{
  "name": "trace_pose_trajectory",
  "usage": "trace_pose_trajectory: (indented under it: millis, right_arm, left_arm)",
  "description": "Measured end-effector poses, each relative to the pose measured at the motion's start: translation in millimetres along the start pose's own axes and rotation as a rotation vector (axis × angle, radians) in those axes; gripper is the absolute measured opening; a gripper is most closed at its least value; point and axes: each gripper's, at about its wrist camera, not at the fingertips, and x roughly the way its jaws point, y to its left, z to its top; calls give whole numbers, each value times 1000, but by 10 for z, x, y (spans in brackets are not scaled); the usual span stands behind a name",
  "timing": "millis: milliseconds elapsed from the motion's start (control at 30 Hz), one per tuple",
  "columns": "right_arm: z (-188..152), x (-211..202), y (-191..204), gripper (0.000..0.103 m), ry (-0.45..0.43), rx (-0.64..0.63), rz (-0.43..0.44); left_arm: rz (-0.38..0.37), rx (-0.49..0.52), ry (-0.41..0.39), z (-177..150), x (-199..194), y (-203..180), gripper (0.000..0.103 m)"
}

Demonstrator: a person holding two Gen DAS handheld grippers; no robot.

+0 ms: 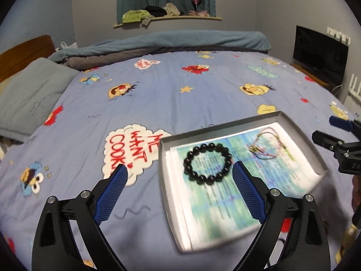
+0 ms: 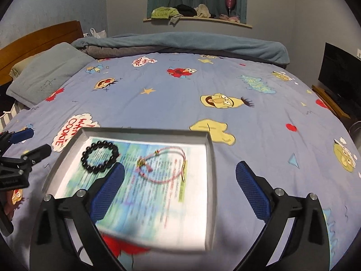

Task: Organize jewelry
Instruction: 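Withdraw both tools from the tray back toward the jewelry pile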

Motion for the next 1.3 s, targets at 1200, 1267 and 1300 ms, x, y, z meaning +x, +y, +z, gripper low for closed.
trace_pose_trajectory:
  millis: [1200,1267,1300]
  right_arm:
    - [-1144,-1283,50,97,-62,-17,-1]
    - [-1221,-1206,91,97,-49,-29,-5]
    - [-1262,-1164,116,97,-41,-36,-5]
  left_arm:
    - [-51,14,-121,-1284,-1385,-227,95]
    - [-66,6,-105,-1381,-1301,-262,95]
    - [-72,7,-96,-1410,-1266,-274,95]
